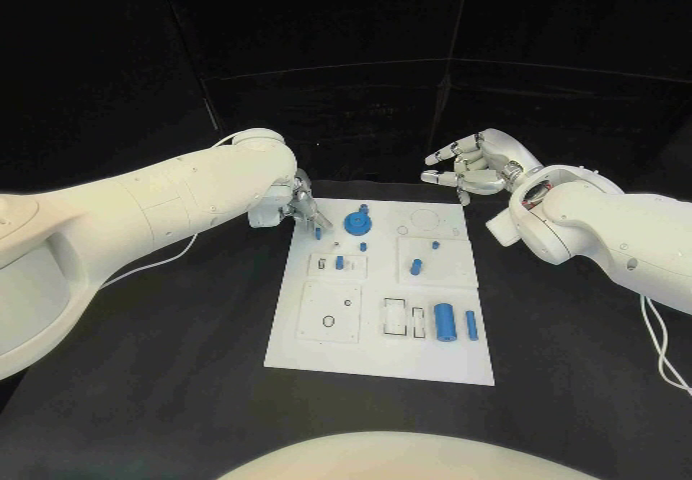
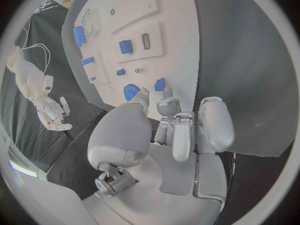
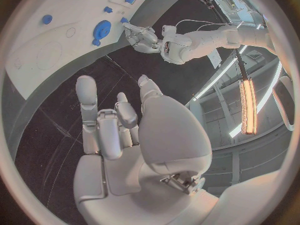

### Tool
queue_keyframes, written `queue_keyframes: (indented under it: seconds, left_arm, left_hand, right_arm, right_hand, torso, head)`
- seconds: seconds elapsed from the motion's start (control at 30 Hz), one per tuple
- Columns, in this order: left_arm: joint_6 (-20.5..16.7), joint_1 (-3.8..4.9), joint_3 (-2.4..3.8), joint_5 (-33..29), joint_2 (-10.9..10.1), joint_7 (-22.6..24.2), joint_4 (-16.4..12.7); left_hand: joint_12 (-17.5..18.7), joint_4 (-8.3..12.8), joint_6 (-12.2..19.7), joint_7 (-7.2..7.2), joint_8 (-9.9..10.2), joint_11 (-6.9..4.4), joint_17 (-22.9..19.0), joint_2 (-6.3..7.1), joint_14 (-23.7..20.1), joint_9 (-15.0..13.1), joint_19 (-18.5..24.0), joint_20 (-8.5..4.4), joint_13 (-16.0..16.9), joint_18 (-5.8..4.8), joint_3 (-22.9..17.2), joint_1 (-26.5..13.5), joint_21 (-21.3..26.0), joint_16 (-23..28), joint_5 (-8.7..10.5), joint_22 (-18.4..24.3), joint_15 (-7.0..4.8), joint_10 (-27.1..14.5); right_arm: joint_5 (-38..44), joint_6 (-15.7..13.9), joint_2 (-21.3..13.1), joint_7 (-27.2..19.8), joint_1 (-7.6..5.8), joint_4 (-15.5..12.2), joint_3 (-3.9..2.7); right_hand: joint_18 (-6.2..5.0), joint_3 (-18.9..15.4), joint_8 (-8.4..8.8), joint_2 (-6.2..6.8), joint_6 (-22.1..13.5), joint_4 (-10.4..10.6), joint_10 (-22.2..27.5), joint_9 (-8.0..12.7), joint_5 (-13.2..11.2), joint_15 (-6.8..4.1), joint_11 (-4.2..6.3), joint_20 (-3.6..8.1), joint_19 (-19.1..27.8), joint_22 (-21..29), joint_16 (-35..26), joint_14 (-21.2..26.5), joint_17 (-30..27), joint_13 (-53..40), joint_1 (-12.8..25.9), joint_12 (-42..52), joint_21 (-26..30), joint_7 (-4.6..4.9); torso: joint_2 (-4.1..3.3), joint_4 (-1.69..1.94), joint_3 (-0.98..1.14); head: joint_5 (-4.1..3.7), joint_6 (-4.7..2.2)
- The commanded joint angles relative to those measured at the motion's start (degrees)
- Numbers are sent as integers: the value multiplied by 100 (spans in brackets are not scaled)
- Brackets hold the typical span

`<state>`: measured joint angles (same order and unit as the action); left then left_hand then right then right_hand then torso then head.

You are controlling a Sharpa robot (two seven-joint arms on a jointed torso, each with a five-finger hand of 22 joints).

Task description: Assemble the parts on the task board

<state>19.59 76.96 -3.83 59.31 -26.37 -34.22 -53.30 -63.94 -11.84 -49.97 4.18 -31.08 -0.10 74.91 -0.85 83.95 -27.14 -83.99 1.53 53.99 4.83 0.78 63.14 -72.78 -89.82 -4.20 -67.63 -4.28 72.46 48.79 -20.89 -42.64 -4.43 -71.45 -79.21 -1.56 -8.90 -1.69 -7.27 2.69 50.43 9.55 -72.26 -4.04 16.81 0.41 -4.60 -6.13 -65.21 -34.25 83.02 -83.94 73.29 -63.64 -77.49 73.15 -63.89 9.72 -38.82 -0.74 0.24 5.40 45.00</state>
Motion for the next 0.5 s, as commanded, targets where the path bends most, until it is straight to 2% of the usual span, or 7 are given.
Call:
queue_keyframes:
  seconds: [0.03, 0.5]
  left_arm:
    - [146, 1, -4, 103, 15, 9, 19]
    - [110, -10, -10, 113, 34, 12, 19]
  left_hand:
    - [-32, 37, -47, -6, 25, -17, 1460, -5, 593, 17, -21, 31, -6, -19, 20, 72, -25, 10, 5, -3, 12, -17]
    - [-48, 91, -77, -7, 26, -19, 1468, -85, 595, 55, -25, 31, -1, -23, 13, 160, -36, 6, 2, -22, 11, -6]
  right_arm:
    - [4, 35, 9, -50, -10, 1, -5]
    - [4, 45, 9, -39, -10, -6, -5]
  right_hand:
    - [-59, -37, -19, -32, -5, -4, 21, 9, 15, -40, 4, 7, 7, 5, -34, -257, 2, 1, 16, -13, 18, -11]
    - [-59, -36, -20, -37, -5, -6, 26, 9, 26, -40, 4, 8, 6, 6, -35, -257, 1, 7, 10, -16, 19, -11]
  torso:
    - [-5, 0, 1]
    - [-2, 2, 4]
  head:
    - [-4, 6]
    - [-25, 28]
